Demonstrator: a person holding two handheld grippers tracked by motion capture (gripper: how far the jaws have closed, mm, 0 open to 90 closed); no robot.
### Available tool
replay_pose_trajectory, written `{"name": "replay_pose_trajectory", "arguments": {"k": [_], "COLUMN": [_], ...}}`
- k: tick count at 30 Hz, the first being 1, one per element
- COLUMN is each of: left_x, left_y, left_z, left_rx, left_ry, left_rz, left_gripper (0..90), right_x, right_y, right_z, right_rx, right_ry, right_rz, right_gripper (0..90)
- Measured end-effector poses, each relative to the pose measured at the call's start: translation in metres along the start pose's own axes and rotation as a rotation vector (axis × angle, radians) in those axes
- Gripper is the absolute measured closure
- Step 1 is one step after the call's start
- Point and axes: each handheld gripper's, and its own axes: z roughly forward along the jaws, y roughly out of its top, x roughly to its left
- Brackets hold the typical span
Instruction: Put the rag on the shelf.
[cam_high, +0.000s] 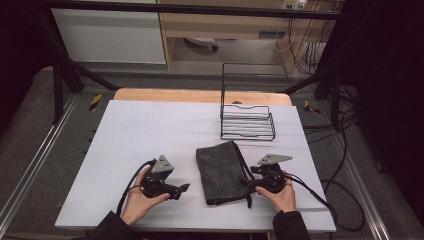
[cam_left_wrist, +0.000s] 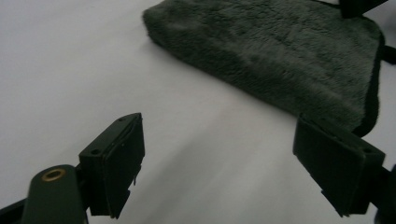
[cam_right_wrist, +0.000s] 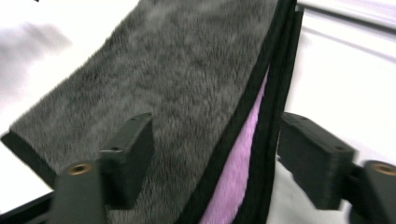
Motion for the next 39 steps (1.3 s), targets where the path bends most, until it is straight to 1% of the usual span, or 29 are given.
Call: {"name": "replay_pose_trajectory", "arguments": {"k": [1, 2, 5, 6, 7, 8, 9, 10, 15, 17, 19, 21, 22, 23, 25, 26, 28, 32, 35, 37, 38, 39], "left_x": [-0.004, -0.008, -0.015, -0.016, -0.017, -0.018, -0.019, -0.020, -0.021, -0.020, -0.020, -0.019, -0.019, -0.019, -0.019, -0.019, -0.020, -0.024, -0.027, -0.033, -0.036, -0.039], "left_y": [0.002, 0.004, 0.009, 0.010, 0.011, 0.011, 0.011, 0.011, 0.012, 0.012, 0.013, 0.013, 0.013, 0.013, 0.014, 0.014, 0.015, 0.018, 0.019, 0.021, 0.022, 0.023], "left_z": [0.003, 0.006, 0.011, 0.012, 0.014, 0.015, 0.016, 0.017, 0.018, 0.017, 0.017, 0.016, 0.016, 0.016, 0.016, 0.016, 0.016, 0.020, 0.023, 0.027, 0.029, 0.031], "left_rx": [0.002, 0.005, 0.006, 0.005, 0.006, 0.008, 0.011, 0.011, 0.014, 0.015, 0.011, 0.008, 0.008, 0.008, 0.007, 0.006, 0.008, 0.014, 0.019, 0.025, 0.034, 0.041], "left_ry": [-0.010, -0.017, -0.022, -0.025, -0.027, -0.027, -0.024, -0.024, -0.024, -0.021, -0.019, -0.018, -0.017, -0.016, -0.015, -0.015, -0.014, -0.027, -0.034, -0.040, -0.043, -0.046], "left_rz": [0.002, 0.008, 0.022, 0.018, 0.016, 0.014, 0.018, 0.020, 0.016, 0.015, 0.013, 0.010, 0.008, 0.007, 0.003, 0.002, -0.001, -0.017, -0.023, -0.028, -0.030, -0.033], "left_gripper": [17.2, 17.2, 17.2, 17.2, 17.3, 17.3, 17.3, 17.3, 17.3, 17.3, 17.3, 17.5, 17.5, 17.6, 17.6, 17.6, 17.6, 17.9, 17.9, 18.6, 18.9, 18.9], "right_x": [0.000, 0.003, 0.006, 0.006, 0.005, 0.005, 0.005, 0.003, 0.002, 0.002, 0.002, 0.002, 0.002, 0.003, 0.003, 0.003, 0.003, -0.001, -0.004, -0.005, -0.005, -0.005], "right_y": [0.000, -0.002, -0.007, -0.007, -0.010, -0.010, -0.011, -0.013, -0.013, -0.013, -0.013, -0.013, -0.013, -0.013, -0.012, -0.012, -0.010, -0.006, -0.004, -0.005, -0.006, -0.006], "right_z": [0.000, -0.004, -0.009, -0.009, -0.009, -0.009, -0.008, -0.004, -0.001, -0.002, -0.002, 0.000, 0.000, 0.000, -0.003, -0.003, -0.009, -0.019, -0.023, -0.020, -0.017, -0.017], "right_rx": [0.000, 0.000, -0.001, -0.001, 0.009, 0.009, 0.016, 0.030, 0.031, 0.023, 0.018, 0.029, 0.029, 0.025, 0.022, 0.022, -0.008, -0.067, -0.080, -0.026, 0.004, 0.004], "right_ry": [0.000, 0.005, 0.036, 0.036, 0.036, 0.036, 0.036, 0.039, 0.040, 0.030, 0.021, 0.036, 0.036, 0.047, 0.052, 0.052, 0.058, 0.034, 0.020, -0.028, -0.047, -0.047], "right_rz": [0.000, -0.007, 0.005, 0.005, 0.014, 0.014, 0.020, 0.042, 0.059, 0.061, 0.060, 0.059, 0.059, 0.062, 0.066, 0.066, 0.074, 0.081, 0.084, 0.071, 0.059, 0.059], "right_gripper": [37.2, 47.6, 59.7, 59.7, 65.4, 65.4, 68.0, 69.9, 71.3, 67.2, 66.8, 73.4, 73.4, 81.6, 84.6, 84.6, 84.7, 84.6, 84.5, 82.7, 78.9, 78.9]}}
